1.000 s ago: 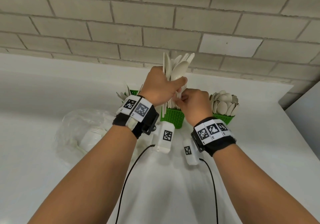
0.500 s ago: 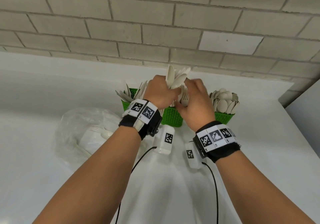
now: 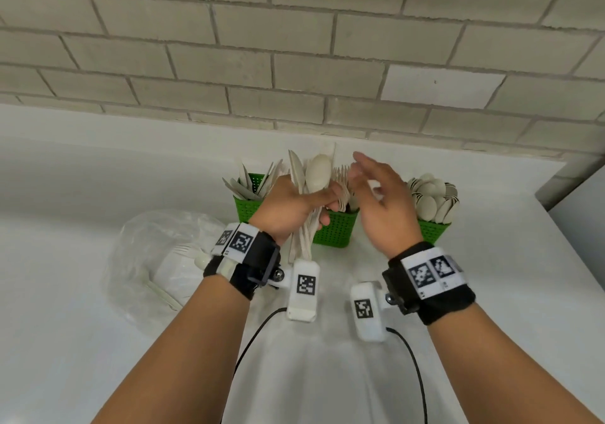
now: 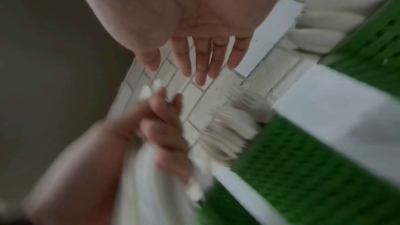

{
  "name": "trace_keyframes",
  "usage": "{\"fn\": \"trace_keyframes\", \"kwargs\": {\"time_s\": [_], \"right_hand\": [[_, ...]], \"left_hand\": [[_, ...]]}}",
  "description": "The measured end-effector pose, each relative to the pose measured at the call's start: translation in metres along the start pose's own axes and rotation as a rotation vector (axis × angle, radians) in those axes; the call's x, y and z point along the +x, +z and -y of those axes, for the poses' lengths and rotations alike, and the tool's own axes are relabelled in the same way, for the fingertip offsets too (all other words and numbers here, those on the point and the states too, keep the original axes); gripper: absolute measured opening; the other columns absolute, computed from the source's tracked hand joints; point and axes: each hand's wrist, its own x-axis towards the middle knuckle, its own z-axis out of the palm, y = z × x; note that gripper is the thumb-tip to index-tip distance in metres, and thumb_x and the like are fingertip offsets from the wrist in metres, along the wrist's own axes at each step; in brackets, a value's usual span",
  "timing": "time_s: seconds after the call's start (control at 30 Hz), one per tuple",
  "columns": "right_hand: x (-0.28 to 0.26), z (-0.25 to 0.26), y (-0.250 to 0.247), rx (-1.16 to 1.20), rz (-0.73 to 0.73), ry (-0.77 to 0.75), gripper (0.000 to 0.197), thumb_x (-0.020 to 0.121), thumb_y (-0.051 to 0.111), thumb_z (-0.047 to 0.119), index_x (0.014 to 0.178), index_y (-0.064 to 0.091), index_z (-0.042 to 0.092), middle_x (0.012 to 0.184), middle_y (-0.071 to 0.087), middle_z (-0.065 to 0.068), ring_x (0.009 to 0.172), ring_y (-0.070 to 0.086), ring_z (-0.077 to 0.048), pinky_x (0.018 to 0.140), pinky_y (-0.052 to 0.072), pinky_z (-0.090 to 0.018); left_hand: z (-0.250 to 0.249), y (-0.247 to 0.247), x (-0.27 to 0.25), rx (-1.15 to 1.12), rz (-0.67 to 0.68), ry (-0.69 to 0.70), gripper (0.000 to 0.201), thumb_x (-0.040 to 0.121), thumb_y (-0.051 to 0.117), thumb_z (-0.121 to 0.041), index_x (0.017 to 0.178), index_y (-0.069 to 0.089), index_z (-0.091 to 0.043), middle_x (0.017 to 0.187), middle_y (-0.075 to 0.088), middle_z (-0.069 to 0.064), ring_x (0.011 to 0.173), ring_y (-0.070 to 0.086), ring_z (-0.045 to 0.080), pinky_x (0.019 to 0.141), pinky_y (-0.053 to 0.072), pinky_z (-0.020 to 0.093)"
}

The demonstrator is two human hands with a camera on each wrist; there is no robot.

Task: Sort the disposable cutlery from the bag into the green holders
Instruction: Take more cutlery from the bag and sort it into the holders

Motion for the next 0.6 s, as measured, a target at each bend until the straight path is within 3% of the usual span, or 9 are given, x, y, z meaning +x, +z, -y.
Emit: {"fn": "trace_keyframes", "kwargs": {"time_s": [0.07, 0.13, 0.27, 0.37, 0.47, 0.53, 0.6], "right_hand": [[0.006, 0.017, -0.003, 0.251, -0.001, 0.120, 0.024, 0.095, 0.058, 0.033, 0.113, 0.068, 0.020, 0.087, 0.068, 0.013, 0.081, 0.062, 0.009, 0.076, 0.046, -0.011], [0.011, 0.022, -0.005, 0.312, 0.022, 0.131, 0.011, 0.092, 0.064, 0.022, 0.093, 0.075, 0.017, 0.074, 0.070, 0.003, 0.061, 0.061, -0.002, 0.061, 0.048, -0.018], [0.017, 0.014, -0.017, 0.416, -0.042, 0.128, 0.018, 0.091, 0.063, 0.006, 0.082, 0.074, 0.016, 0.076, 0.070, -0.007, 0.059, 0.056, -0.014, 0.048, 0.044, -0.022], [0.019, 0.009, -0.024, 0.500, -0.139, 0.175, 0.017, 0.090, 0.063, 0.003, 0.080, 0.073, 0.013, 0.069, 0.065, -0.007, 0.056, 0.053, -0.012, 0.047, 0.042, -0.024], [0.018, 0.000, -0.027, 0.406, -0.144, 0.178, 0.018, 0.091, 0.063, 0.005, 0.084, 0.072, 0.018, 0.074, 0.068, 0.001, 0.063, 0.060, -0.009, 0.056, 0.049, -0.027], [0.012, -0.003, -0.032, 0.082, -0.078, 0.045, 0.016, 0.088, 0.069, 0.022, 0.103, 0.069, 0.024, 0.103, 0.069, 0.005, 0.097, 0.063, -0.008, 0.085, 0.052, -0.034], [0.004, -0.002, -0.036, -0.343, 0.178, -0.203, 0.052, 0.077, 0.074, 0.049, 0.125, 0.060, 0.031, 0.133, 0.055, 0.011, 0.134, 0.040, -0.013, 0.114, 0.026, -0.045]], "left_hand": [[-0.001, 0.003, -0.006, 0.071, 0.096, 0.022, 0.010, 0.090, 0.069, -0.012, 0.088, 0.069, -0.002, 0.071, 0.068, 0.011, 0.052, 0.056, 0.023, 0.061, 0.051, 0.036], [-0.003, 0.007, -0.014, 0.099, 0.169, 0.014, 0.007, 0.090, 0.067, -0.009, 0.089, 0.068, -0.003, 0.073, 0.069, 0.011, 0.053, 0.059, 0.021, 0.059, 0.053, 0.034], [0.004, 0.004, -0.028, -0.048, 0.164, -0.048, 0.016, 0.091, 0.065, -0.011, 0.104, 0.067, -0.003, 0.088, 0.073, 0.016, 0.058, 0.064, 0.022, 0.053, 0.052, 0.028], [0.010, -0.002, -0.032, -0.121, 0.131, -0.087, 0.022, 0.092, 0.062, -0.011, 0.112, 0.066, -0.003, 0.093, 0.074, 0.017, 0.058, 0.063, 0.022, 0.047, 0.049, 0.027], [0.012, -0.007, -0.033, -0.115, 0.089, -0.107, 0.020, 0.092, 0.063, -0.010, 0.108, 0.068, 0.001, 0.090, 0.073, 0.019, 0.054, 0.061, 0.021, 0.043, 0.046, 0.025], [0.013, -0.010, -0.033, -0.055, 0.079, -0.127, 0.018, 0.091, 0.065, -0.009, 0.105, 0.069, 0.002, 0.086, 0.074, 0.018, 0.051, 0.058, 0.019, 0.043, 0.045, 0.025], [0.012, -0.013, -0.032, 0.002, 0.073, -0.140, 0.017, 0.090, 0.066, -0.009, 0.102, 0.069, 0.003, 0.082, 0.074, 0.016, 0.048, 0.057, 0.019, 0.042, 0.043, 0.025]]}}
